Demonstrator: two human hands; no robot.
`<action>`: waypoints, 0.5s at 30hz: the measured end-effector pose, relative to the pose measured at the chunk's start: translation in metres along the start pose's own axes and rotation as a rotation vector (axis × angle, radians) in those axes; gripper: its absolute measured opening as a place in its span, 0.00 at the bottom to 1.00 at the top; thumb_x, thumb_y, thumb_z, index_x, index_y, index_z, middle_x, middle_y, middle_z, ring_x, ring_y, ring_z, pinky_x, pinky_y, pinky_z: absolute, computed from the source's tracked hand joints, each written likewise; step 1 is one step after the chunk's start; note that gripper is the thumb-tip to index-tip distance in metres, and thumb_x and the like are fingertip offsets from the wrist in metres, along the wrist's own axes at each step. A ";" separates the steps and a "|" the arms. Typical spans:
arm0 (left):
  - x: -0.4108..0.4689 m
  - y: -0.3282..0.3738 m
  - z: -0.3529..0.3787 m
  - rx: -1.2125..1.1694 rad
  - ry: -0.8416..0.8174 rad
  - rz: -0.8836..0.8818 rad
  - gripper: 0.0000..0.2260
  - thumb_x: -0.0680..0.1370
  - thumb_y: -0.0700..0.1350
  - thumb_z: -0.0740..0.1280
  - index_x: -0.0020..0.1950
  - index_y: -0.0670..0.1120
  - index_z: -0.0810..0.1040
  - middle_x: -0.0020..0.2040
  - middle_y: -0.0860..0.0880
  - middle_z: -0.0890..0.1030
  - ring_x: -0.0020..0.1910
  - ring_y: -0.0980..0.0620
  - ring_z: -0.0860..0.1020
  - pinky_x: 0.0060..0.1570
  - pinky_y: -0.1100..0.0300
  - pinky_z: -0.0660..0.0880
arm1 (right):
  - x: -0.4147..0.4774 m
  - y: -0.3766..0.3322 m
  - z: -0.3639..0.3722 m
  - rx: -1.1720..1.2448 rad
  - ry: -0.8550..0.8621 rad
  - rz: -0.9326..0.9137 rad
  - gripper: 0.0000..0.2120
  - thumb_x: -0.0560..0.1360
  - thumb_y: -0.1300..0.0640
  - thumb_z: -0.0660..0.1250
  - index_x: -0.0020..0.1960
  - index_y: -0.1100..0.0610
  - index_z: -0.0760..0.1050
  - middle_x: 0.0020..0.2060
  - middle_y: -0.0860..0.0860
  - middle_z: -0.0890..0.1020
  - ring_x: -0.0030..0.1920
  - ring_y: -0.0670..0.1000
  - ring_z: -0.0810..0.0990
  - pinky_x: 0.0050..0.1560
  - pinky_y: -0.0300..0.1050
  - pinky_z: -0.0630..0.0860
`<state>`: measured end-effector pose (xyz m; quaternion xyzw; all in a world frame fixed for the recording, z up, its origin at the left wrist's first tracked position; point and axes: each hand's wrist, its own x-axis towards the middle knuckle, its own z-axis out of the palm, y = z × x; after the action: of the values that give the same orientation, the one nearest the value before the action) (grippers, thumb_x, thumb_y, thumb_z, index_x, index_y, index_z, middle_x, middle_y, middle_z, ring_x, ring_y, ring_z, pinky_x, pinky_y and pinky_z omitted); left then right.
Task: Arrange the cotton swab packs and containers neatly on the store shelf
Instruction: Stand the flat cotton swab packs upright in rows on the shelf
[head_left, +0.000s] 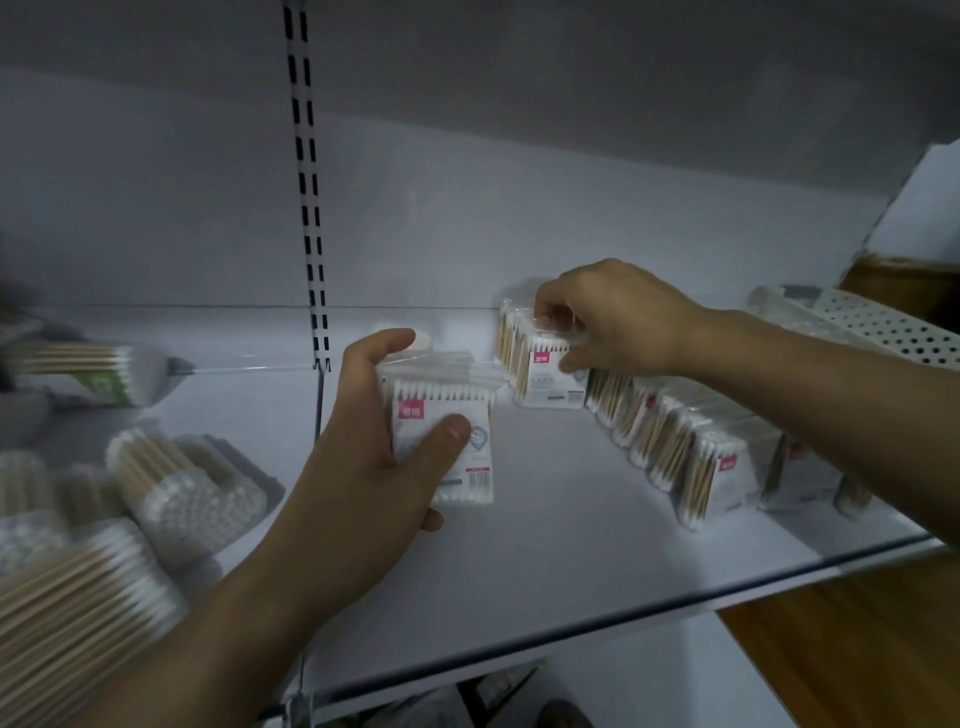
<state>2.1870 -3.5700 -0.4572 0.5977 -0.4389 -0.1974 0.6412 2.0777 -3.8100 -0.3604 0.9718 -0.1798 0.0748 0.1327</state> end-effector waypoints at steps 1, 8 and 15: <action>0.001 0.000 0.000 -0.002 0.001 0.002 0.24 0.80 0.40 0.69 0.69 0.60 0.65 0.48 0.60 0.83 0.43 0.53 0.86 0.30 0.57 0.81 | 0.000 0.000 0.000 -0.012 0.007 -0.001 0.19 0.67 0.52 0.81 0.51 0.52 0.75 0.42 0.46 0.78 0.42 0.50 0.75 0.43 0.49 0.75; 0.000 0.000 -0.001 -0.012 -0.010 -0.004 0.25 0.79 0.40 0.69 0.70 0.60 0.64 0.47 0.59 0.84 0.43 0.53 0.86 0.30 0.59 0.81 | 0.002 -0.003 0.000 -0.108 -0.014 -0.043 0.16 0.68 0.56 0.79 0.49 0.52 0.73 0.43 0.48 0.79 0.43 0.53 0.76 0.45 0.51 0.76; -0.001 0.005 0.000 -0.033 0.047 -0.015 0.28 0.78 0.41 0.72 0.70 0.60 0.63 0.47 0.60 0.84 0.42 0.52 0.86 0.30 0.56 0.82 | -0.010 -0.012 -0.015 0.194 0.100 -0.003 0.18 0.74 0.44 0.74 0.59 0.50 0.76 0.47 0.45 0.82 0.46 0.49 0.80 0.50 0.52 0.79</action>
<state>2.1850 -3.5685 -0.4527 0.5948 -0.4160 -0.1950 0.6597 2.0713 -3.7912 -0.3507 0.9754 -0.1636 0.1402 0.0471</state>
